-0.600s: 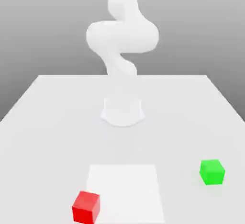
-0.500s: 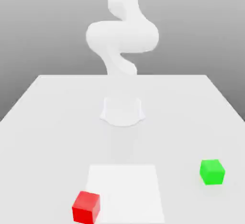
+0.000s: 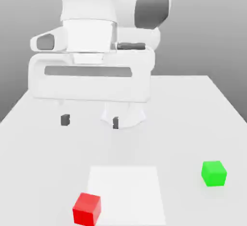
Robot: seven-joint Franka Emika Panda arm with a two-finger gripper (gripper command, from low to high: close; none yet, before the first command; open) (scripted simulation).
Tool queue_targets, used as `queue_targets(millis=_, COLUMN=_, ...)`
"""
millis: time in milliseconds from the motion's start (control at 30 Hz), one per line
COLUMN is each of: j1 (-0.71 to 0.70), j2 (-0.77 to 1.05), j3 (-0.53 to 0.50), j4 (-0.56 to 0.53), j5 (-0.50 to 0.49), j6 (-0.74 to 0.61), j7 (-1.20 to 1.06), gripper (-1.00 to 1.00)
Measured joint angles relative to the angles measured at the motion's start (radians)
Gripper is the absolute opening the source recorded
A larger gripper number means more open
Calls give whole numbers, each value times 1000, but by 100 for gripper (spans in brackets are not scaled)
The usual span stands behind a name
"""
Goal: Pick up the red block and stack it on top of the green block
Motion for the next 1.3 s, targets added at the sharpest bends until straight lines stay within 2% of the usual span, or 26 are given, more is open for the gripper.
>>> queue_targets(millis=233, j1=-28, j2=254, j3=-11, j4=-34, j5=12, j6=95, j7=11, gripper=0)
queue_targets(millis=367, j1=-42, j2=399, j3=4, j4=-20, j5=33, j6=204, j7=-2, gripper=0)
queue_targets(millis=400, j1=-47, j2=434, j3=9, j4=-15, j5=39, j6=233, j7=-6, gripper=-100)
queue_targets(millis=633, j1=-51, j2=442, j3=13, j4=-14, j5=37, j6=240, j7=-5, gripper=-100)
queue_targets(millis=800, j1=-33, j2=291, j3=3, j4=-40, j5=12, j6=115, j7=19, gripper=-100)
queue_targets(millis=1067, j1=205, j2=157, j3=187, j4=-137, j5=-14, j6=80, j7=231, gripper=-100)
queue_targets(millis=1200, j1=393, j2=90, j3=290, j4=-191, j5=-22, j6=67, j7=352, gripper=-100)
queue_targets(millis=1300, j1=480, j2=92, j3=313, j4=-216, j5=-45, j6=93, j7=425, gripper=-100)
